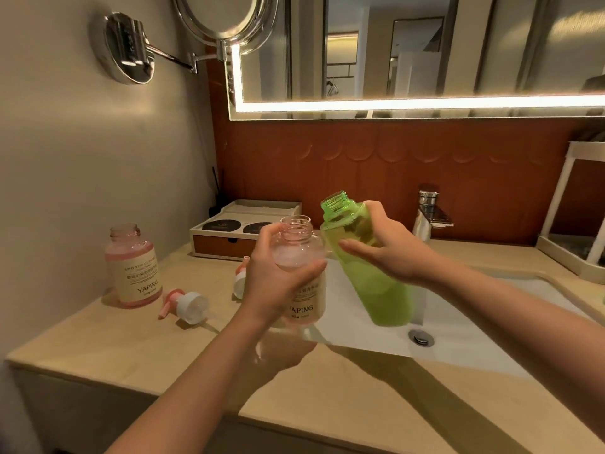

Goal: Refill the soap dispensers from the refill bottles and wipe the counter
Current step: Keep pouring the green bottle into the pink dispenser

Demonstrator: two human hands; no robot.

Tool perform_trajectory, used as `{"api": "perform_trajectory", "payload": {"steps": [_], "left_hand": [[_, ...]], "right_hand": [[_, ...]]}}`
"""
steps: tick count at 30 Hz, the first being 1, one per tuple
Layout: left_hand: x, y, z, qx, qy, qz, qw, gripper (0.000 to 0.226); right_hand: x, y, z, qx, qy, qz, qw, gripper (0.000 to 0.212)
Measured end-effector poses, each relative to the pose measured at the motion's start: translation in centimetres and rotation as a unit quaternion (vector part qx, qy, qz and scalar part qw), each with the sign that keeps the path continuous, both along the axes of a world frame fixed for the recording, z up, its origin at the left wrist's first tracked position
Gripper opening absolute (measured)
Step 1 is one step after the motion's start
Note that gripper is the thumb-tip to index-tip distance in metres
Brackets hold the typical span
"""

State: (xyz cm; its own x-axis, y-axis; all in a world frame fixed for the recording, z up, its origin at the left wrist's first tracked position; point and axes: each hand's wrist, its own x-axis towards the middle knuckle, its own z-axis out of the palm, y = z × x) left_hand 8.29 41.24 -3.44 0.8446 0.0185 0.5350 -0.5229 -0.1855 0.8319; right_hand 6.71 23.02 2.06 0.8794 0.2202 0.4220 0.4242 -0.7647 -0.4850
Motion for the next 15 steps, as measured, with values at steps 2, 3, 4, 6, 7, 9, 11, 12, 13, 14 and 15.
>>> {"api": "perform_trajectory", "payload": {"steps": [2,3,4,6,7,9,11,12,13,14,15], "left_hand": [[0.9,1.4,1.0,-0.003,-0.002,0.023,1.0,0.069],[1.3,2.1,1.5,-0.005,-0.002,0.036,0.999,0.066],[1.8,3.0,2.0,-0.006,-0.004,0.049,0.999,0.064],[2.7,4.5,2.6,-0.01,0.0,0.07,0.998,0.062],[3.3,5.5,2.8,-0.013,0.002,0.085,0.996,0.063],[4.6,7.1,2.9,-0.023,0.019,0.12,0.992,0.065],[5.7,8.3,2.7,-0.03,0.043,0.149,0.988,0.066],[6.3,9.0,2.6,-0.03,0.051,0.16,0.985,0.066],[6.8,9.5,2.4,-0.028,0.056,0.167,0.984,0.066],[7.1,9.7,2.2,-0.025,0.062,0.17,0.983,0.066],[7.6,10.2,2.1,-0.017,0.065,0.171,0.983,0.067]], "right_hand": [[1.3,1.1,-0.3,0.05,-0.018,0.003,0.999,0.053],[1.9,1.6,-0.4,0.071,-0.029,0.0,0.997,0.054],[2.8,2.3,-0.3,0.095,-0.04,-0.005,0.995,0.056],[4.1,3.5,0.1,0.149,-0.059,-0.014,0.987,0.058],[5.0,4.3,0.3,0.175,-0.065,-0.016,0.982,0.058],[6.7,5.4,0.6,0.217,-0.07,-0.022,0.973,0.058],[8.5,6.2,0.3,0.231,-0.071,-0.037,0.97,0.059],[9.6,6.8,0.2,0.232,-0.071,-0.049,0.969,0.059],[10.5,7.1,-0.1,0.236,-0.068,-0.06,0.967,0.059],[11.1,7.3,-0.3,0.244,-0.062,-0.068,0.965,0.057],[11.9,7.8,-0.5,0.257,-0.056,-0.068,0.962,0.055]]}}
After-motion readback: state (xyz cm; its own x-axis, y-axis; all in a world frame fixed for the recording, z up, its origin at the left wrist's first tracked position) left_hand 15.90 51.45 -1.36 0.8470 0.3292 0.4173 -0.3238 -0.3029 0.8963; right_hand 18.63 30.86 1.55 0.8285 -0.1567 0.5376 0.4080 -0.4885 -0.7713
